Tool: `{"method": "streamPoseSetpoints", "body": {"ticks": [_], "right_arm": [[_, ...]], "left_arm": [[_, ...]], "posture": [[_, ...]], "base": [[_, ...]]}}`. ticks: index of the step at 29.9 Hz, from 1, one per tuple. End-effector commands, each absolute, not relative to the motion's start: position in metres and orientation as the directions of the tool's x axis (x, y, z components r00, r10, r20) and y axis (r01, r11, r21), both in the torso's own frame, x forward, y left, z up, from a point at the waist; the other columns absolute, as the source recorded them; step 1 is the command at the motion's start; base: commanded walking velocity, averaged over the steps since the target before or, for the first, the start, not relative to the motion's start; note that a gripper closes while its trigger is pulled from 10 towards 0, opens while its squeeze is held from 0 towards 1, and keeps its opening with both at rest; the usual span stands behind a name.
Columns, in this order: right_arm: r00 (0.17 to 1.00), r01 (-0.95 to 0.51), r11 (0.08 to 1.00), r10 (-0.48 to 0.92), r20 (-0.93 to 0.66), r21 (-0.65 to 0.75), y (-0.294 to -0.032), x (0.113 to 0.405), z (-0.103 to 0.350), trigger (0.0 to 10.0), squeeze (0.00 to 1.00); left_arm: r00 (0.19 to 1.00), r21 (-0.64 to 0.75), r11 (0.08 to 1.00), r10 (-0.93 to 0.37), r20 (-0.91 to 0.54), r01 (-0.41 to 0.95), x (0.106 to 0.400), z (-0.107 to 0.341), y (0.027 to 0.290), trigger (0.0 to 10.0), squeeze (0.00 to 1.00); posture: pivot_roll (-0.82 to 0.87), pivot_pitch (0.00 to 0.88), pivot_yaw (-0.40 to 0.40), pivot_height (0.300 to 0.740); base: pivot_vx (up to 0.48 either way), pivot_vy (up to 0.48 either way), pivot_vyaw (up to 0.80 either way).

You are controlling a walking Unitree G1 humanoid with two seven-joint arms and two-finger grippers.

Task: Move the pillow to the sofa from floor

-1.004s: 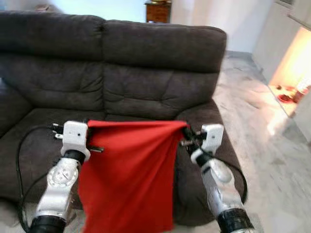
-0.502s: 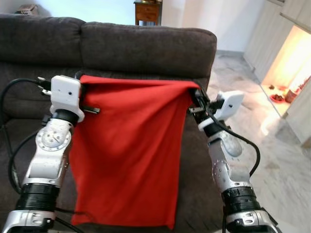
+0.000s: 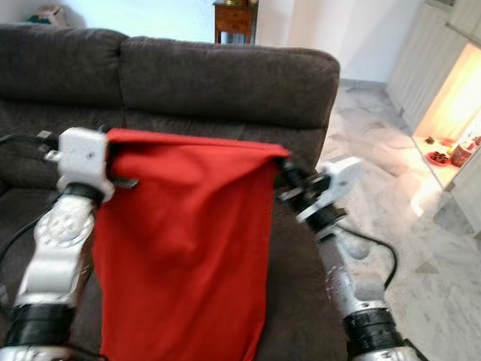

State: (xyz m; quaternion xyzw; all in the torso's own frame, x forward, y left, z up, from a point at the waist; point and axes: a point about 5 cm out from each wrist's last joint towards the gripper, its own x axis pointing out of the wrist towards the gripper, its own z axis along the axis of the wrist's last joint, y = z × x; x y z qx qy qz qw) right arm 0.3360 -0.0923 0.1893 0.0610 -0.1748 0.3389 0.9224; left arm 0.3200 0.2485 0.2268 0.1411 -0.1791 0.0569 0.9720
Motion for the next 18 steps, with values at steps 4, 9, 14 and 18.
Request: {"method": "streamPoseSetpoints", "body": {"ticks": [4, 9, 14, 18], "right_arm": [[0.726, -0.587, 0.81, 0.522, 0.448, 0.009, -0.107, 0.34, 0.21, 10.0, 0.0], [0.752, -0.503, 0.864, 0.419, 0.508, 0.031, -0.119, 0.347, 0.228, 10.0, 0.0], [0.736, -0.489, 0.872, 0.396, 0.549, 0.026, -0.12, 0.347, 0.24, 10.0, 0.0], [0.74, -0.458, 0.888, 0.356, 0.57, 0.04, -0.124, 0.349, 0.246, 10.0, 0.0]], "left_arm": [[0.905, 0.241, 0.947, 0.098, 0.415, -0.213, 0.319, 0.245, 0.255, 10.0, 0.0], [0.896, 0.245, 0.945, 0.092, 0.434, -0.216, 0.321, 0.255, 0.253, 10.0, 0.0], [0.878, 0.228, 0.947, 0.097, 0.47, -0.226, 0.323, 0.267, 0.252, 10.0, 0.0], [0.872, 0.236, 0.947, 0.082, 0.482, -0.219, 0.325, 0.275, 0.248, 10.0, 0.0]], "posture": [[0.12, 0.012, -0.014, 0.74], [0.12, 0.01, -0.015, 0.74], [0.12, 0.01, -0.019, 0.74], [0.12, 0.011, -0.016, 0.74]], "base": [[0.0, 0.0, 0.0], [0.0, 0.0, 0.0], [0.0, 0.0, 0.0], [0.194, 0.0, 0.0]]}}
